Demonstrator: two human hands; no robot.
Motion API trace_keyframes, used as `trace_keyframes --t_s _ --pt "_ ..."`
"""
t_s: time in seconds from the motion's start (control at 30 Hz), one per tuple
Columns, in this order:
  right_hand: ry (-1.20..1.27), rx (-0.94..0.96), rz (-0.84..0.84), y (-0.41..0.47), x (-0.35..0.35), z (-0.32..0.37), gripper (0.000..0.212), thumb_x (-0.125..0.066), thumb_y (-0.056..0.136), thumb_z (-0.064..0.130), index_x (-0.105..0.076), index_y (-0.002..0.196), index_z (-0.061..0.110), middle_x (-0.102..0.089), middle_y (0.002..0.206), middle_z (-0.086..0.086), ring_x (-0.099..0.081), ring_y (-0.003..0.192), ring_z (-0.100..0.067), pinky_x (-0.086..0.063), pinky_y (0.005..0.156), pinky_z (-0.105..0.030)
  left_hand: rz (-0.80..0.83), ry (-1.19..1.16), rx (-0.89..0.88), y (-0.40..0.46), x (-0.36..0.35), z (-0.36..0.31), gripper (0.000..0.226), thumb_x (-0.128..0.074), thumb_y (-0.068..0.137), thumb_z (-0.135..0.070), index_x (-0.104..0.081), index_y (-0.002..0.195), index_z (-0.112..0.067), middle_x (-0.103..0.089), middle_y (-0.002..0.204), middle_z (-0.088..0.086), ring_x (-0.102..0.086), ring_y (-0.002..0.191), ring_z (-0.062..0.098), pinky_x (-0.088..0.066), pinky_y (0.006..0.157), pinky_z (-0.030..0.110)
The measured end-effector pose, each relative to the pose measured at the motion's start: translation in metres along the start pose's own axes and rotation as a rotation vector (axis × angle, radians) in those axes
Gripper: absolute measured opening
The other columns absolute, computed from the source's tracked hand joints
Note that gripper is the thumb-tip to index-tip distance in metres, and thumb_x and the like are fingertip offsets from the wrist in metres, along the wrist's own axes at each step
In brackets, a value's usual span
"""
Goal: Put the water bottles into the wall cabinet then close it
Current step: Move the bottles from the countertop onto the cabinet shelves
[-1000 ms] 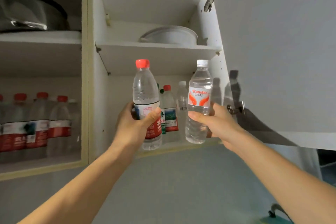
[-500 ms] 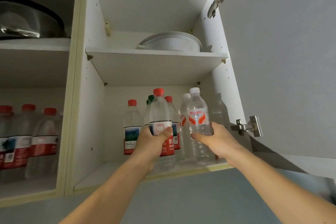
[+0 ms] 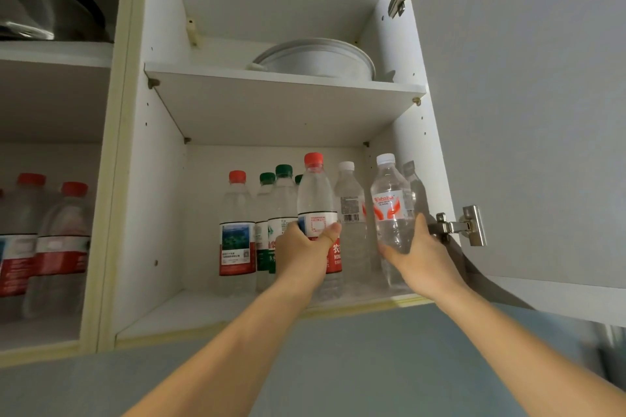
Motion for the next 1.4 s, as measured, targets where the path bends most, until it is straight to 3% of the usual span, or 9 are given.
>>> trace_keyframes --t_s 0.17,0.3,0.47,0.63,0.8,0.93,1.03,1.17,1.4 --pt "-0.069 0.009 -0.026 -0.020 -0.006 0.001 0.098 -0.062 0.098 0.041 0.008 0.162 0.017 -0.017 0.165 -0.017 -0.025 0.148 -0.038 -0.036 0.114 -0.050 0.026 0.239 -0.067 -0.007 0.004 -0.004 0.036 -0.072 0.090 -0.044 -0.056 0.117 -0.026 -0.062 0.106 -0.010 -0.057 0.086 0.006 -0.041 0.063 0.016" --pt "-0.142 0.404 -0.305 -0.045 -0.001 0.046 0.082 -0.063 0.095 0.036 -0.017 0.161 0.019 -0.012 0.165 -0.012 -0.014 0.150 -0.032 -0.028 0.122 -0.049 0.111 0.444 -0.175 -0.010 0.019 -0.015 0.043 -0.072 0.090 -0.047 -0.065 0.125 -0.023 -0.070 0.115 -0.007 -0.063 0.094 0.006 -0.050 0.072 0.018" --pt "-0.035 0.640 -0.185 -0.054 -0.038 0.095 0.093 -0.063 0.092 0.050 -0.002 0.161 0.043 -0.005 0.166 0.004 -0.006 0.156 -0.024 -0.025 0.117 -0.045 0.037 0.560 -0.252 0.003 0.070 -0.029 0.026 -0.062 0.096 -0.050 -0.068 0.089 -0.025 -0.073 0.089 -0.004 -0.070 0.079 0.010 -0.061 0.073 0.030" --pt "-0.111 0.524 -0.178 -0.044 -0.069 0.085 0.104 -0.062 0.087 0.066 0.011 0.159 0.048 0.019 0.169 -0.001 0.019 0.156 -0.029 -0.015 0.124 -0.063 -0.135 0.715 -0.302 0.040 0.124 -0.027 0.041 -0.071 0.091 -0.042 -0.061 0.123 -0.018 -0.064 0.110 -0.004 -0.061 0.091 0.008 -0.054 0.076 0.025" --pt "-0.060 0.529 -0.234 -0.040 -0.074 0.078 0.106 -0.061 0.084 0.068 0.015 0.156 0.053 0.015 0.169 0.002 0.021 0.156 -0.024 -0.017 0.119 -0.059 -0.035 0.682 -0.072 0.082 0.133 -0.002 0.098 -0.085 0.080 -0.032 -0.023 0.155 -0.022 -0.043 0.150 0.013 -0.053 0.129 0.034 -0.053 0.099 0.050" --pt "-0.020 0.546 -0.236 -0.038 -0.076 0.077 0.105 -0.061 0.085 0.067 0.018 0.154 0.055 0.009 0.169 0.007 0.015 0.157 -0.021 -0.017 0.120 -0.055 0.150 0.493 -0.042 0.098 0.127 0.018 0.091 -0.082 0.083 -0.019 -0.023 0.149 -0.039 -0.058 0.136 0.005 -0.063 0.116 0.027 -0.057 0.093 0.054" --pt "-0.003 0.558 -0.221 -0.037 -0.077 0.076 0.106 -0.060 0.085 0.067 0.020 0.154 0.055 0.002 0.170 0.004 0.011 0.158 -0.021 -0.016 0.120 -0.052 0.180 0.464 -0.027 0.104 0.129 0.021 0.097 -0.081 0.084 -0.018 -0.016 0.152 -0.042 -0.060 0.114 -0.008 -0.067 0.099 0.018 -0.062 0.068 0.036" --pt "0.012 0.557 -0.195 -0.035 -0.077 0.076 0.104 -0.060 0.085 0.065 0.018 0.154 0.055 -0.006 0.170 0.000 0.008 0.158 -0.021 -0.021 0.122 -0.055 0.120 0.601 -0.033 0.111 0.134 0.023 0.092 -0.079 0.087 -0.017 -0.015 0.151 -0.032 -0.059 0.129 0.006 -0.065 0.111 0.030 -0.057 0.091 0.049" --pt "0.003 0.578 -0.210 -0.039 -0.079 0.078 0.107 -0.059 0.085 0.067 0.022 0.153 0.053 -0.011 0.168 -0.001 0.006 0.158 -0.023 -0.027 0.121 -0.055 -0.043 0.880 0.041 0.126 0.145 0.037 0.099 -0.075 0.091 -0.021 -0.001 0.156 -0.019 -0.049 0.142 0.021 -0.058 0.120 0.038 -0.053 0.099 0.049"
Point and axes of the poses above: each hand's wrist, its own y-axis towards the middle knuckle, its own x-axis out of the back of the hand, z = x × y, the point moved 6 cm from there along y, towards the middle knuckle
